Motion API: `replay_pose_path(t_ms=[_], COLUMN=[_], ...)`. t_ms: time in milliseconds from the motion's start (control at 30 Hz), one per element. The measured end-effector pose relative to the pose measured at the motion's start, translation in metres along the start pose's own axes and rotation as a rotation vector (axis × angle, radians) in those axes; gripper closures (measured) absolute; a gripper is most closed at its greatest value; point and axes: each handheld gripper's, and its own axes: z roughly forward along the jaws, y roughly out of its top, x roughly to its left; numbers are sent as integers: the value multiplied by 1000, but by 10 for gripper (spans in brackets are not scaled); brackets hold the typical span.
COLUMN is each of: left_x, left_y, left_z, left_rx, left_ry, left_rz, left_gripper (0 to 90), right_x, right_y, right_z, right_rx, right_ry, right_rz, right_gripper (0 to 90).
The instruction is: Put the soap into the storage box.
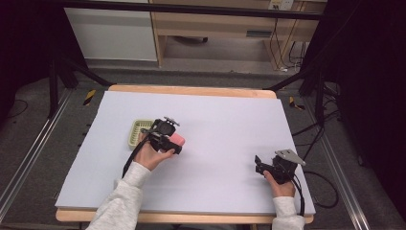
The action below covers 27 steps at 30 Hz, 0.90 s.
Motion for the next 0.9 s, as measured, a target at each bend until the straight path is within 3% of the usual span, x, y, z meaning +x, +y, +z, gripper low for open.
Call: replay_pose_path(t_ms=[367,667,900], left_x=[29,44,57], left_y=[1,-1,-3], left_z=[-5,-3,-5], left_rx=[-12,-23,-46], left_ry=[40,42,70], left_rz=[-66,-116,-157], left_gripper=[372,372,372], right_x=[0,0,0], right_y=[0,0,0], right_z=[0,0,0], right_rx=[0,1,1], right_ry=[1,3,4], right_rz=[-2,0,2], right_gripper=[41,42,42])
